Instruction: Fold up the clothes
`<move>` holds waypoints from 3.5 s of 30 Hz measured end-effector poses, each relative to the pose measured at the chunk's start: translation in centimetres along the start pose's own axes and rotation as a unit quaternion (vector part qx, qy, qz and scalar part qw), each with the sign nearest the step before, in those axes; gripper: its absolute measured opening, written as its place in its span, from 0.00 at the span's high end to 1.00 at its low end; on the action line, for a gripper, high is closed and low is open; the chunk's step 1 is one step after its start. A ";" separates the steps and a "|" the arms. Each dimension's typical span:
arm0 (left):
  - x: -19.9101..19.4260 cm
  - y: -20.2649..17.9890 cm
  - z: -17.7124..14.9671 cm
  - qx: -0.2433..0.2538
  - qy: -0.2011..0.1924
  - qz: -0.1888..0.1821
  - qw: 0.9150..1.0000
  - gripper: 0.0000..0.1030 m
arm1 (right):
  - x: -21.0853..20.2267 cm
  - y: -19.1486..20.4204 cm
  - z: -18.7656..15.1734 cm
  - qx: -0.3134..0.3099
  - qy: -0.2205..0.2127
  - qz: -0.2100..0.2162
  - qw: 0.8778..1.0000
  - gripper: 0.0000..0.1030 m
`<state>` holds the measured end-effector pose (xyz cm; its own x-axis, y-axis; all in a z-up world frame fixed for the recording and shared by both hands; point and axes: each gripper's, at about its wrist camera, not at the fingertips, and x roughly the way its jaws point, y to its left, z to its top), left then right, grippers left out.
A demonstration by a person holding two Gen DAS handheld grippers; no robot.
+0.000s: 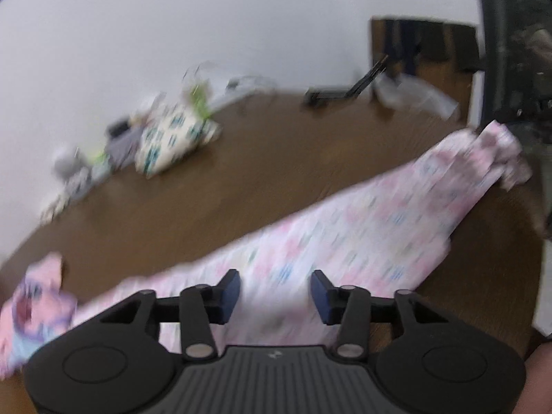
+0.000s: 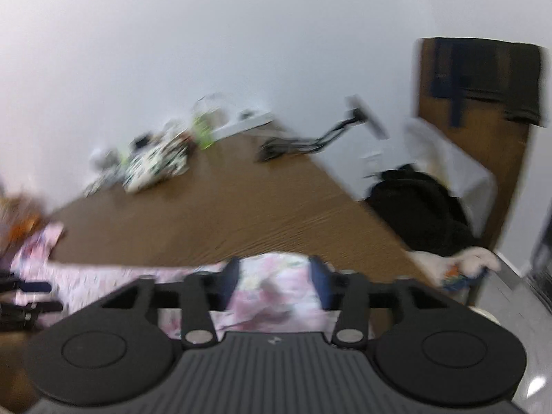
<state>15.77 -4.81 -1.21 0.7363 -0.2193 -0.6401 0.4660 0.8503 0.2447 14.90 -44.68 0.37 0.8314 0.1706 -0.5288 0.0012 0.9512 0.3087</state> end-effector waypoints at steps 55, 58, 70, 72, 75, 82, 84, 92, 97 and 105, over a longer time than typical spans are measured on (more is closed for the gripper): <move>3.8 0.0 -2.8 -0.033 0.024 -0.059 0.997 0.76 | 5.6 20.9 -1.6 -0.321 0.030 0.070 0.944 0.92; 3.7 0.3 -3.1 -0.041 0.020 -0.067 0.997 0.76 | 7.0 22.2 -3.5 -0.336 0.055 0.069 0.938 0.92; 2.4 1.4 -3.2 -0.067 0.013 -0.071 0.995 0.67 | 6.9 18.4 -2.7 -0.220 0.096 0.174 0.955 0.60; 1.8 1.9 -3.0 -0.074 0.008 -0.068 0.995 0.67 | 5.9 16.9 -1.6 -0.179 0.097 0.206 0.957 0.57; 0.4 2.1 -1.9 -0.076 -0.018 -0.061 0.995 0.67 | 3.8 13.9 0.2 -0.134 0.075 0.221 0.963 0.55; -0.5 -0.7 1.5 -0.020 -0.058 -0.087 0.994 0.63 | 5.6 10.1 0.0 -0.113 0.072 0.139 0.981 0.77; 0.5 -2.5 2.2 0.018 -0.051 -0.095 0.994 0.69 | 7.1 10.5 -0.6 -0.113 0.084 0.144 0.979 0.81; 5.7 -4.9 2.4 0.066 0.008 -0.076 0.995 0.73 | 9.6 12.1 -3.1 -0.163 0.100 0.120 0.974 0.83; 6.1 -3.9 1.8 0.052 0.016 -0.082 0.995 0.72 | 9.4 12.3 -3.6 -0.176 0.092 0.120 0.973 0.83; 2.1 -2.6 2.6 0.047 -0.029 -0.063 0.996 0.72 | 7.5 9.3 -1.3 -0.115 0.081 0.128 0.982 0.76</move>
<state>17.34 -8.76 -1.29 0.6948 -0.3519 -0.6272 0.5987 0.7663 0.2333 20.38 -34.21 -1.75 0.6888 0.4319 -0.5822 -0.3371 0.9018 0.2702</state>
